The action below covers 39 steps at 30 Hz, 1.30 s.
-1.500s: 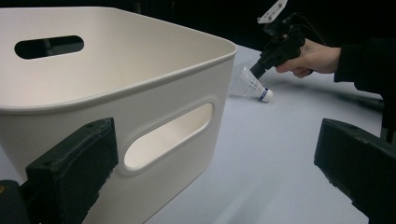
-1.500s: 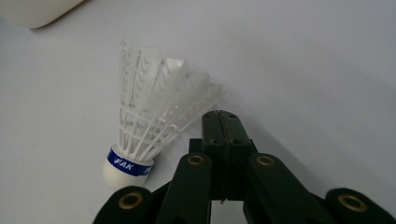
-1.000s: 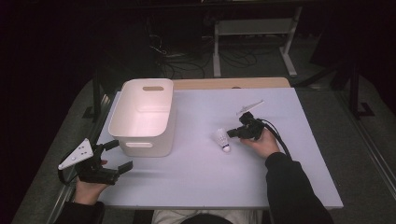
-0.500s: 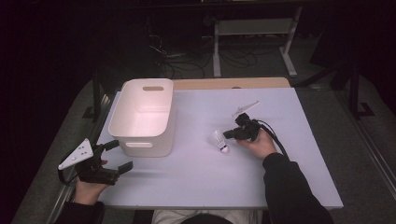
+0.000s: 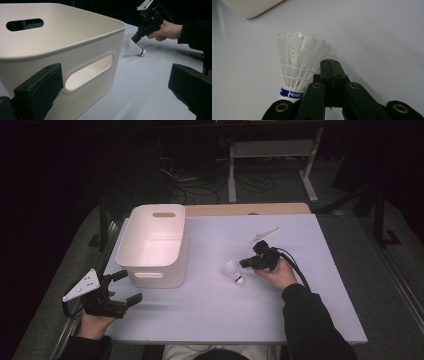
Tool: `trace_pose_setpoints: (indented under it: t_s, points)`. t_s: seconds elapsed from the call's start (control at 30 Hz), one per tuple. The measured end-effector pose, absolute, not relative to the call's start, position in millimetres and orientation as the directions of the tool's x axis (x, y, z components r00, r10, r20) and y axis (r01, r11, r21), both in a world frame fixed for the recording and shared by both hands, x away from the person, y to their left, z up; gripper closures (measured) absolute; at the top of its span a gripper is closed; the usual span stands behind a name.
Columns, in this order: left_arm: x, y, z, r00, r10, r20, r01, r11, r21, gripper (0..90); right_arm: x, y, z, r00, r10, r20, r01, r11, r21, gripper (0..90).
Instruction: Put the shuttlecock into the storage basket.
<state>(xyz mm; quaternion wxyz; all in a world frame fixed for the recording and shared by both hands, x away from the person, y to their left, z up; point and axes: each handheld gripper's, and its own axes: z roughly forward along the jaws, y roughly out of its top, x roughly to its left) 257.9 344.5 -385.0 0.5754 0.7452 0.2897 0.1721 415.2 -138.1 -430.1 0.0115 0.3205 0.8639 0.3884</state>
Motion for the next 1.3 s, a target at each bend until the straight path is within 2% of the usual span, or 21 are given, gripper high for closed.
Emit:
trace_pose_setpoints:
  t_s: [0.93, 1.3]
  points:
    - [258, 344, -385, 0.774, 0.629, -0.076, 0.233, -0.172, 0.957, 0.0, 399, -148, -404, -0.807, 0.552, 0.207, 0.519, 0.498, 0.694, 86.6]
    - [258, 344, -385, 0.776, 0.625, -0.078, 0.237, -0.175, 0.956, 0.0, 393, -147, -397, -0.803, 0.553, 0.220, 0.534, 0.506, 0.677, 78.0]
